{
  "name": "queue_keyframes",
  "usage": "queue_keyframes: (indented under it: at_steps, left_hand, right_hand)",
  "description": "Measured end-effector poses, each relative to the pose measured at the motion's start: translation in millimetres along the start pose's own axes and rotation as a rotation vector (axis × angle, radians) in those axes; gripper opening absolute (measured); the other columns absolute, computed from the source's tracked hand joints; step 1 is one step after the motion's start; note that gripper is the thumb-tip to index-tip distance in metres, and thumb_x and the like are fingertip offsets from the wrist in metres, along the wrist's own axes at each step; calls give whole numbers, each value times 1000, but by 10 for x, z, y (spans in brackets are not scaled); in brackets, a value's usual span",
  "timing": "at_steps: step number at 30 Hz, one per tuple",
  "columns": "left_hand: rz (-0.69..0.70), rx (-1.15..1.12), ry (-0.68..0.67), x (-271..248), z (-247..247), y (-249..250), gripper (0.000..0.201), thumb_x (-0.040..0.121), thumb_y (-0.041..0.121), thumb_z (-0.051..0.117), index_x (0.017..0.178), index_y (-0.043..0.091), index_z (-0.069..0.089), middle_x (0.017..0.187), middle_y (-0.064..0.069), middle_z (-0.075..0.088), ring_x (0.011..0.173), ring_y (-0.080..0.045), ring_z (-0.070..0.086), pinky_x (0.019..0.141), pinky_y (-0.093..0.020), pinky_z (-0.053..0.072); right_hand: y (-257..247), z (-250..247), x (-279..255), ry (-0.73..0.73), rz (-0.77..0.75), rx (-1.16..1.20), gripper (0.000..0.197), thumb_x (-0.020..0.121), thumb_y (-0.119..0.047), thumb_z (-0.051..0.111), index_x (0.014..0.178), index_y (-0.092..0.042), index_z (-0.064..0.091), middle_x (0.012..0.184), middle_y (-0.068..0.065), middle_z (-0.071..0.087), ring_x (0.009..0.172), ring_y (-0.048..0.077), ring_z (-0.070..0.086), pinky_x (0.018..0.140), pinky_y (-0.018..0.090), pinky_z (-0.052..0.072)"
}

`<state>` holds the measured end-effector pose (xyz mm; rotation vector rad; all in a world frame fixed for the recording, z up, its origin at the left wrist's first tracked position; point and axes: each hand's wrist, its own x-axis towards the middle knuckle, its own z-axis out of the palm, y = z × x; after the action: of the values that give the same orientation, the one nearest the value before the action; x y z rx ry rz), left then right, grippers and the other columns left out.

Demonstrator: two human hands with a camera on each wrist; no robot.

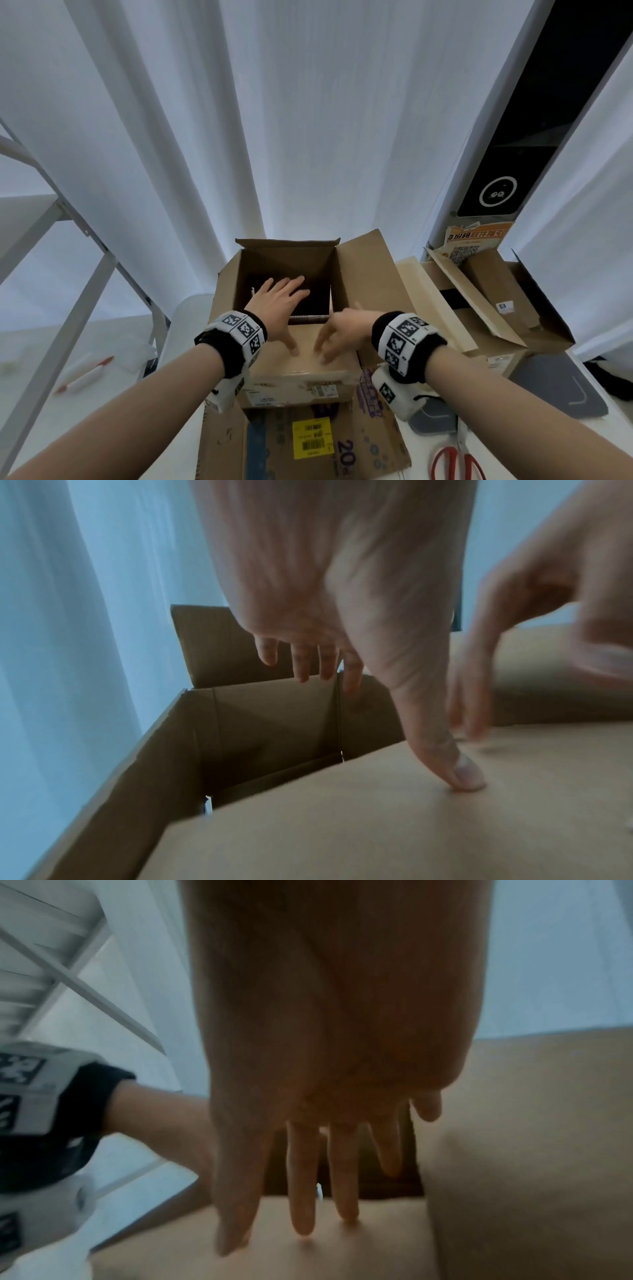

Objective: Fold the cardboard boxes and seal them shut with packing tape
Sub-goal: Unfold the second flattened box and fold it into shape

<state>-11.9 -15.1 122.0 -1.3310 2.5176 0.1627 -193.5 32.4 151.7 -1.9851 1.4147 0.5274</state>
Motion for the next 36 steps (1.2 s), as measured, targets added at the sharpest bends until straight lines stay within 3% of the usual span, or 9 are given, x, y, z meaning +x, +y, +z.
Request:
queue_keyframes:
  at_steps: [6,12,14,17,21,24,31,34,36]
  left_hand:
    - [-46,-104,533,67,-413,-319,123,71,61,77,158,23,-1,164,1,-19,152,-20,-12,122,-39,-4]
    - [-145,-178,42,116,-280,-497,140,54,85,69,158,24,-3,165,-2,11,153,-22,5,122,-48,-2]
    - [-140,-183,-143,69,-72,-448,141,53,85,69,158,24,-3,166,0,5,153,-20,4,122,-49,-3]
    - [-159,-210,-342,41,244,-424,152,41,94,61,158,26,-8,165,5,-15,153,-19,-9,121,-47,-9]
    - [-177,-248,-368,87,403,-483,159,27,100,51,157,32,-9,163,6,-21,152,-24,-15,121,-49,-11]
    - [-171,-233,-375,112,399,-489,155,32,99,54,157,33,-9,164,5,-20,151,-26,-16,120,-51,-13]
    - [-150,-229,-362,198,390,-410,147,44,93,64,157,33,-8,165,-4,-16,151,-25,-19,119,-52,-16]
    - [-159,-249,-353,216,410,-396,151,35,95,60,157,34,-6,164,-2,-18,150,-25,-20,119,-51,-16]
    - [-166,-263,-333,213,433,-411,151,34,94,59,157,35,-6,164,1,-19,151,-24,-19,120,-51,-16]
  right_hand:
    - [-41,145,187,-42,-51,1,61,85,-56,67,140,-35,55,141,-5,57,144,26,32,118,62,-8]
    - [-17,129,217,-45,-49,28,58,85,-55,67,139,-36,56,140,-4,57,141,25,36,120,58,-5]
    - [20,108,203,1,-68,99,51,87,-48,69,135,-33,61,137,-6,60,133,20,46,121,50,11]
    - [189,-27,190,298,-73,380,34,90,-30,70,124,-23,69,125,-4,67,118,14,59,106,32,44]
    - [569,-213,138,710,318,402,52,85,-24,65,136,-23,54,146,5,45,137,29,38,112,45,36]
    - [814,-246,41,642,565,537,74,86,-27,63,151,-22,29,153,14,26,140,37,28,114,49,30]
    - [539,-546,-16,686,337,741,72,95,-30,52,156,-21,17,141,14,51,121,31,54,100,41,48]
    - [156,-622,-70,434,142,818,68,99,-52,47,156,-27,21,140,-1,43,124,29,51,82,42,59]
    - [12,-512,27,212,66,785,65,100,-60,38,155,-28,26,148,-3,38,136,29,42,91,46,55]
